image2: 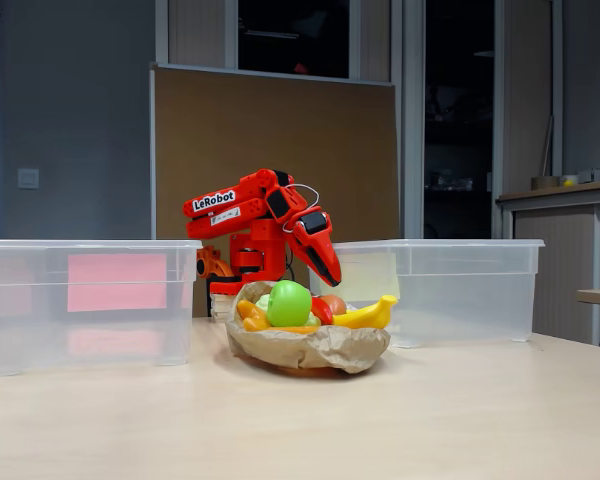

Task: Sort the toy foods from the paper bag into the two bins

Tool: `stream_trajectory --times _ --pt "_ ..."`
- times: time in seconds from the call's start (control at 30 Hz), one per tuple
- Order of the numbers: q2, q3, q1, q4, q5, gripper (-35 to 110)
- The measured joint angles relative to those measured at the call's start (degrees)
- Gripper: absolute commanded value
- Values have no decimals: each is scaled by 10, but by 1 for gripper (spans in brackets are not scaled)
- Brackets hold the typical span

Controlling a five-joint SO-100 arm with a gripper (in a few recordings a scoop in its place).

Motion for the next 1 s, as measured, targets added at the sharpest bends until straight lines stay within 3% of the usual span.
stream_trajectory --times 0.9,1.0 --pt "0 0 0 0 0 0" --pt "0 0 15 0 -36 0"
